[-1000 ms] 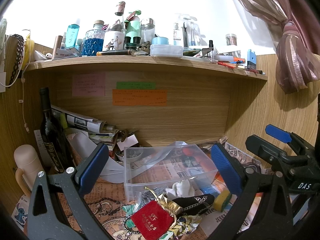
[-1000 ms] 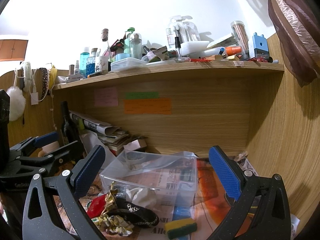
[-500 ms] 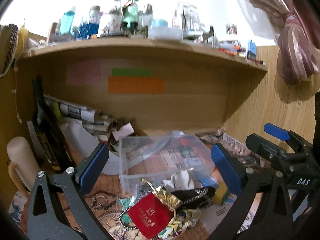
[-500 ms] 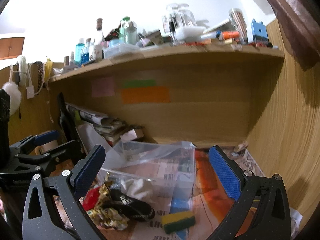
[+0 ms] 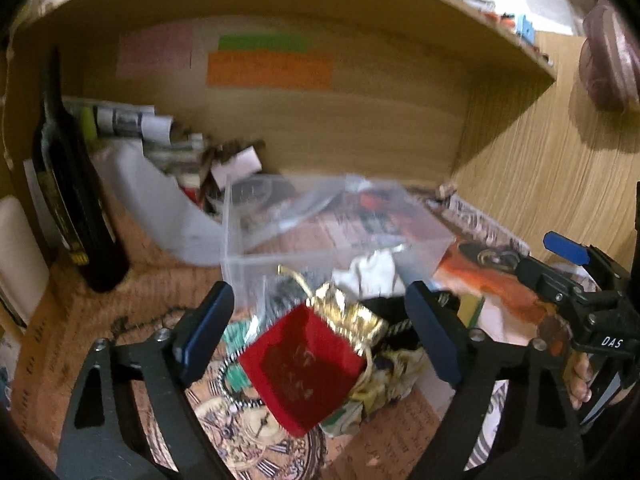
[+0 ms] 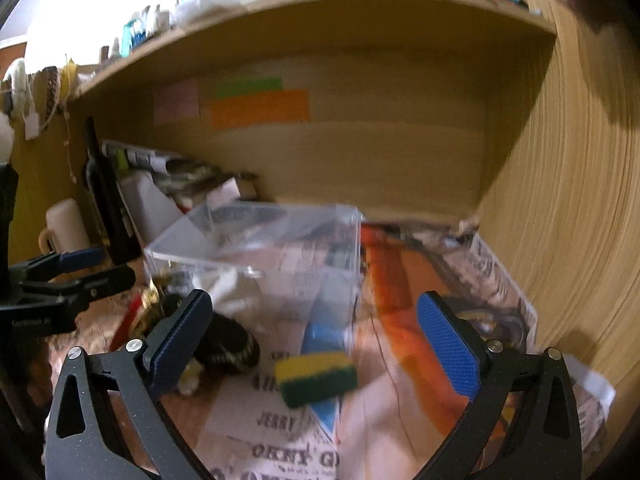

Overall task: Organize soft objects
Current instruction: 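Grasp the yellow-green sponge with the right tool while the left tool grasps the red velvet pouch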

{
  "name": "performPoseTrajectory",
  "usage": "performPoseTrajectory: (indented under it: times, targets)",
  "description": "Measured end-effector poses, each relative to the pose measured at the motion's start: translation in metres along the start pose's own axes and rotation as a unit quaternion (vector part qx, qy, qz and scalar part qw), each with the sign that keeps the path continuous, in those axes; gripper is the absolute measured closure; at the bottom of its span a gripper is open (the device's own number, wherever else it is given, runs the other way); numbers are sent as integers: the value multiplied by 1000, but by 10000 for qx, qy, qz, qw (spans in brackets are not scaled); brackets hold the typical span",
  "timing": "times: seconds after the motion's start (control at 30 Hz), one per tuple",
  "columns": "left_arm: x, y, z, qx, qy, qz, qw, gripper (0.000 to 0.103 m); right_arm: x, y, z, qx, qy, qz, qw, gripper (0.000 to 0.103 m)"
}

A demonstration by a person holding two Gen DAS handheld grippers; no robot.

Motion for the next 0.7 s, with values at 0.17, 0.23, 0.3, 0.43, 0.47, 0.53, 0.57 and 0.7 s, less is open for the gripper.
performPoseTrajectory:
  times: [0.17,0.23,0.3,0.43,0.47,0.53,0.57,0.7]
  targets:
    - [16,3,-15,-131,350,-67,9993,25,12,-6,-20,96,453,82,9989,10]
    - [21,3,-19,-160,444,-86,9988,28,18,-8,-27,139,607,119,9980,14]
    - [27,3,-23,-182,556,-129,9982,33,23,-10,-33,197,746,155,9969,17]
    - [37,2,-29,-199,773,-206,9966,47,31,-11,-40,297,926,257,9949,24]
    - [39,2,-30,-211,816,-228,9962,50,34,-11,-42,315,957,297,9945,25]
    - [39,1,-30,-221,814,-255,9961,55,38,-11,-44,331,1022,341,9936,31]
    - [38,1,-30,-224,801,-263,9962,59,40,-12,-45,341,1053,353,9932,33]
    - [36,4,-30,-241,760,-256,9965,70,50,-11,-50,411,1234,445,9905,52]
Point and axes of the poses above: each gripper's, at about its wrist camera, not at the fingertips, and x roughly the way its jaws point, y to its left, z to its top, the point moved 4 cm from there along x, roughly the way its jaws point, and after that the axes turned 3 degrees about z, right-handed, at the moved point
